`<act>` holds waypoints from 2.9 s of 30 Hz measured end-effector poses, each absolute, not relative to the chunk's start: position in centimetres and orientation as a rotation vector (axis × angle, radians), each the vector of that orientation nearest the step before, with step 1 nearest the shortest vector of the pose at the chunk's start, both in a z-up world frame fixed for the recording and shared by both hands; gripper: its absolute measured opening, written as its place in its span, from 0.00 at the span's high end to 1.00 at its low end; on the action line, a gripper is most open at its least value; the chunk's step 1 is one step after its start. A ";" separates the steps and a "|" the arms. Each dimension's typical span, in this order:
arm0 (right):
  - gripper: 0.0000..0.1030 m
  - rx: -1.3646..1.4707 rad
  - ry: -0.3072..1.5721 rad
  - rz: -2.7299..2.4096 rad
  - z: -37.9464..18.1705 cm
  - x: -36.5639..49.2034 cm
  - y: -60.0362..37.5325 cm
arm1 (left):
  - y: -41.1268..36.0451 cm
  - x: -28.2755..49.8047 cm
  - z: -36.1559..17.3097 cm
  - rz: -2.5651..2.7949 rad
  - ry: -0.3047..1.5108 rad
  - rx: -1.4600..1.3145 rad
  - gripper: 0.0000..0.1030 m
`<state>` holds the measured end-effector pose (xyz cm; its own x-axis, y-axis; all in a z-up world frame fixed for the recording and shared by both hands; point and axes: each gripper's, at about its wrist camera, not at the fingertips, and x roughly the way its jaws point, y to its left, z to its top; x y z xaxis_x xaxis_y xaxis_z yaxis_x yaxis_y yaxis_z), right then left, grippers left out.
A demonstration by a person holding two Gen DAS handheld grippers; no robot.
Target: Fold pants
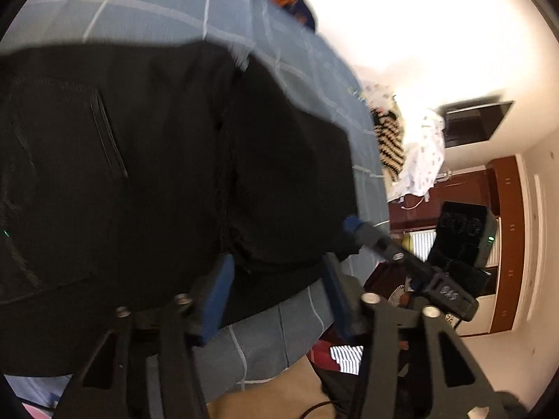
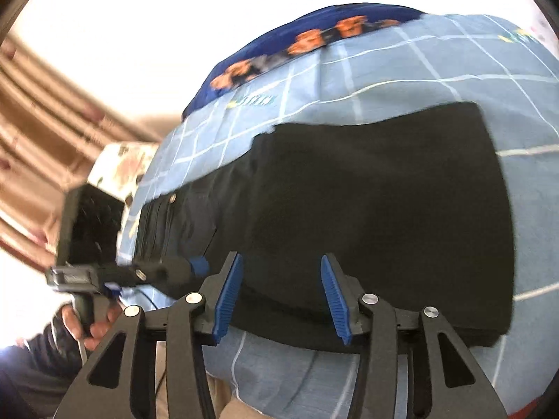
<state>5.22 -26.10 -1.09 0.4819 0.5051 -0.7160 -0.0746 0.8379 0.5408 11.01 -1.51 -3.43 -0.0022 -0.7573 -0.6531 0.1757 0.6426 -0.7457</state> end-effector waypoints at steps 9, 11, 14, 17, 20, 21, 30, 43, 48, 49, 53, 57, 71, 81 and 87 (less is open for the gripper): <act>0.53 0.561 1.005 0.331 -2.1 5.0 -28.8 | -1.3 11.7 -5.9 -0.677 1.470 -0.646 0.64; 0.53 0.577 1.006 0.336 -2.3 5.0 -29.0 | -1.0 11.9 -6.5 -0.651 1.483 -0.657 0.64; 0.53 0.584 1.008 0.339 -2.5 5.0 -29.2 | -1.3 11.6 -7.0 -0.658 1.494 -0.670 0.64; 0.53 0.586 1.007 0.337 -2.6 5.0 -29.3 | -1.7 12.0 -7.1 -0.666 1.477 -0.678 0.72; 0.53 0.604 1.011 0.338 -2.9 5.1 -29.4 | -2.3 12.8 -6.9 -0.673 1.454 -0.667 0.86; 0.53 0.604 1.010 0.335 -2.9 5.1 -29.5 | -2.5 12.9 -7.1 -0.667 1.455 -0.662 0.92; 0.53 0.571 1.039 0.223 -2.8 5.0 -30.5 | -2.7 10.5 -4.8 -0.685 1.391 -0.530 0.95; 0.52 0.110 1.164 0.059 -4.4 5.2 -27.6 | -4.3 9.1 -3.8 -0.655 1.279 -0.179 0.61; 0.52 0.128 1.086 0.062 -2.4 7.0 -28.7 | -4.4 9.9 -0.3 -0.634 1.078 -0.064 0.46; 0.52 0.114 1.075 0.052 -2.2 7.5 -28.7 | -5.0 10.3 0.2 -0.640 1.048 -0.049 0.46; 0.52 0.109 1.035 0.031 -1.8 10.8 -29.5 | -7.6 13.2 0.7 -0.683 0.988 -0.043 0.47; 0.52 0.076 1.039 0.007 -2.2 13.8 -30.0 | -9.3 15.5 -0.5 -0.702 1.024 -0.064 0.49; 0.48 -0.034 1.046 -0.001 -4.4 15.6 -28.9 | -12.5 16.2 -3.5 -0.623 1.022 0.119 0.57; 0.47 0.005 1.111 0.091 -4.6 8.2 -25.5 | -6.3 10.1 -3.7 -0.653 1.074 0.045 0.49; 0.42 -0.003 1.133 0.170 -4.6 5.5 -21.5 | 1.4 7.3 -1.5 -0.585 1.065 -0.087 0.43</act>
